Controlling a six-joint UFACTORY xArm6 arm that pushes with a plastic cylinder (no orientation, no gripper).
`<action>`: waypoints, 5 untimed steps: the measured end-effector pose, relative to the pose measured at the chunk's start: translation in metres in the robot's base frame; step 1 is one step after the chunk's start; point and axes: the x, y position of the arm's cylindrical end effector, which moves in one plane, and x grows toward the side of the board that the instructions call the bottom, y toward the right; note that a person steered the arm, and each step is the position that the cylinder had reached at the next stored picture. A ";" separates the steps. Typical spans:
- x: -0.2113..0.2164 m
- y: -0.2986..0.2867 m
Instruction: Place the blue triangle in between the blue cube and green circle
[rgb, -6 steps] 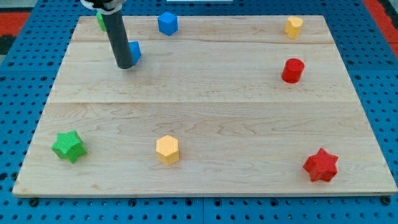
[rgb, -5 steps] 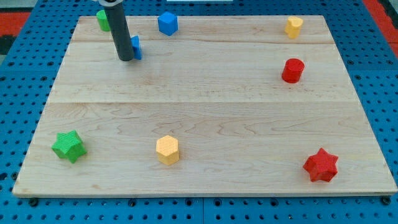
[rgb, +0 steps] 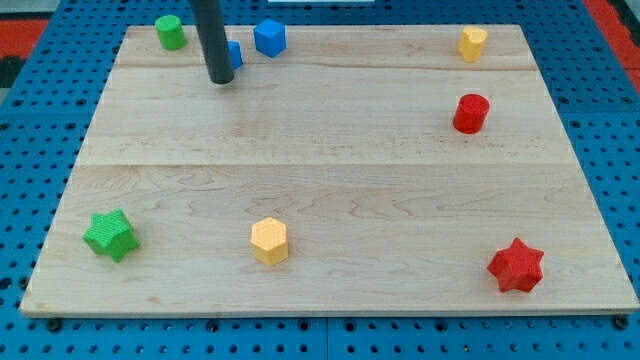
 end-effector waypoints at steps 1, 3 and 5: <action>-0.024 0.006; -0.064 0.003; -0.031 -0.003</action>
